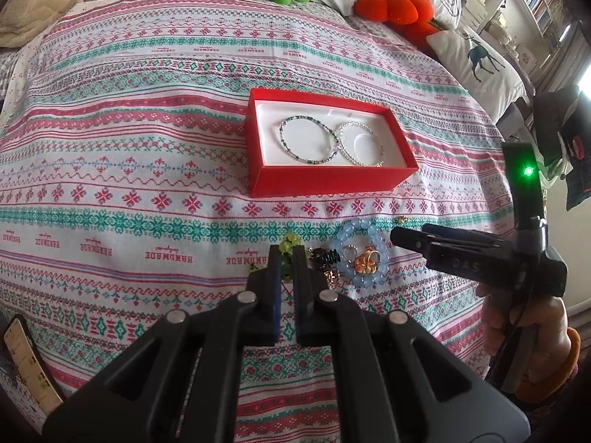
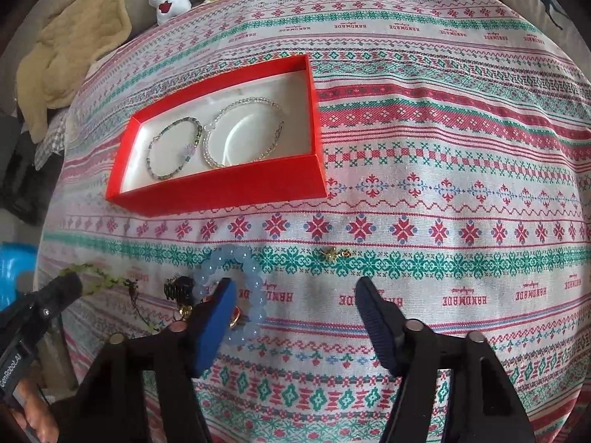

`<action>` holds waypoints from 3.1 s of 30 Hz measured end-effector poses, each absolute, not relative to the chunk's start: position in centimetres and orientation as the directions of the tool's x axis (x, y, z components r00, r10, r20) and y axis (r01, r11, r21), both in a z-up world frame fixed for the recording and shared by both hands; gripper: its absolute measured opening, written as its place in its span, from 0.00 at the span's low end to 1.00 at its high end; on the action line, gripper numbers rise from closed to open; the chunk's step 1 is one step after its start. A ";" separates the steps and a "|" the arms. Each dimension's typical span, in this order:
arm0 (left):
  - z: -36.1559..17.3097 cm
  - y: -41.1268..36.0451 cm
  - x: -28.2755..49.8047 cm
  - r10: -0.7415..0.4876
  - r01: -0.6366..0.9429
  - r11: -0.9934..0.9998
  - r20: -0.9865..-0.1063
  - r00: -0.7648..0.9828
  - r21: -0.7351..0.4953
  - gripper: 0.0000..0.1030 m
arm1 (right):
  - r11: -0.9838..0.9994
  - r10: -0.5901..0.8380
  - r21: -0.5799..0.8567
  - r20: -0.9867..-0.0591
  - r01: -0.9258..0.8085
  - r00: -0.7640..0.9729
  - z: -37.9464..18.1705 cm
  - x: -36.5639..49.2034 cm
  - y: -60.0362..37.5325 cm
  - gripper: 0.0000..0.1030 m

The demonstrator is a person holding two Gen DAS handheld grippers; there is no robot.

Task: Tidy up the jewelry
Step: 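Grasp the green bead bracelet with the left tool while the right tool grasps the blue bead bracelet, then carry both bead bracelets into the red box and open both tools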

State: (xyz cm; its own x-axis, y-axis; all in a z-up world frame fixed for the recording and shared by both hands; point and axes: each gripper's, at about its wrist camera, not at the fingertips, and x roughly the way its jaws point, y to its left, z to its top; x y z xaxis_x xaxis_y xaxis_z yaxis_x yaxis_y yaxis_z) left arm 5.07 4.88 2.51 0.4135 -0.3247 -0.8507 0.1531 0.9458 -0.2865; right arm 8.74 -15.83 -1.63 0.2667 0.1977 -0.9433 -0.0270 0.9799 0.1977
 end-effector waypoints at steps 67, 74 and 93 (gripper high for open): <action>6.7 3.5 8.4 -0.381 0.124 0.920 -0.773 0.508 -0.372 0.06 | 0.947 0.313 0.303 -0.783 -0.110 0.537 9.7 5.5 -16.5 0.11; 7.3 1.9 9.8 -0.441 0.152 0.890 -0.730 0.521 -0.430 0.06 | 0.943 0.320 0.314 -0.775 -0.107 0.545 9.8 6.6 -16.8 0.11; 4.2 0.3 14.7 -0.434 0.144 0.893 -0.726 0.534 -0.427 0.06 | 0.937 0.327 0.336 -0.740 -0.099 0.588 9.4 9.5 -17.9 0.11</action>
State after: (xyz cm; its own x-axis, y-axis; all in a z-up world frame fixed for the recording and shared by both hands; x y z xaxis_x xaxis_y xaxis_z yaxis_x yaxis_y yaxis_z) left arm 14.74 0.28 4.15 0.5340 -0.4337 -0.7258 0.1443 0.8926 -0.4272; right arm 9.53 -17.87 9.38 0.5882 0.3272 -0.7395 -0.0986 0.9367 0.3360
